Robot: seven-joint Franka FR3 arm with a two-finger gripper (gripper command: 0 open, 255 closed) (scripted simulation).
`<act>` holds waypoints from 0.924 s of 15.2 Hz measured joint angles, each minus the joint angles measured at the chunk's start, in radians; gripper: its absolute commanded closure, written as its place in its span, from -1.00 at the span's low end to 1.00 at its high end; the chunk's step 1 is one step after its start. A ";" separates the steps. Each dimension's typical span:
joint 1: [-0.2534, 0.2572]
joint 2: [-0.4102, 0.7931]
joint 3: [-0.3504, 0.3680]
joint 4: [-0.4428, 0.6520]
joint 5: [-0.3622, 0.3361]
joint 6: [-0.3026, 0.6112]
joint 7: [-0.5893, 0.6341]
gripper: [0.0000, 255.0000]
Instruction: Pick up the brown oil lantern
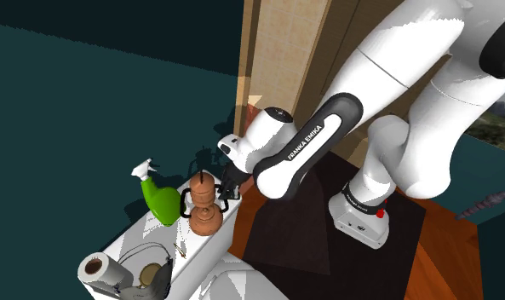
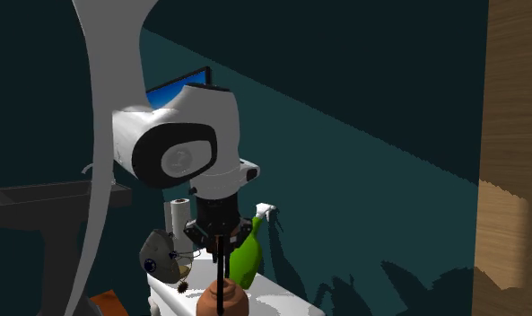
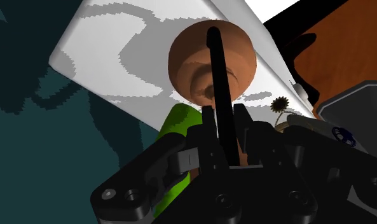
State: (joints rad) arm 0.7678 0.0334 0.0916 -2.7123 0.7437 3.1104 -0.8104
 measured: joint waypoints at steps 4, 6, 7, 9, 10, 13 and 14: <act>-0.004 -0.066 -0.031 -0.026 -0.189 -0.046 0.158 1.00; -0.024 -0.101 -0.028 -0.031 -0.272 -0.076 0.228 1.00; -0.034 -0.121 -0.024 -0.037 -0.302 -0.091 0.253 1.00; -0.055 -0.152 -0.015 -0.035 -0.350 -0.124 0.292 1.00; -0.065 -0.167 -0.008 -0.034 -0.372 -0.141 0.311 1.00; -0.086 -0.206 0.005 -0.026 -0.413 -0.187 0.349 1.00; -0.091 -0.226 0.005 -0.029 -0.421 -0.204 0.354 1.00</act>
State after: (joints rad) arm 0.6767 -0.1925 0.0971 -2.7414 0.3224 2.9060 -0.4565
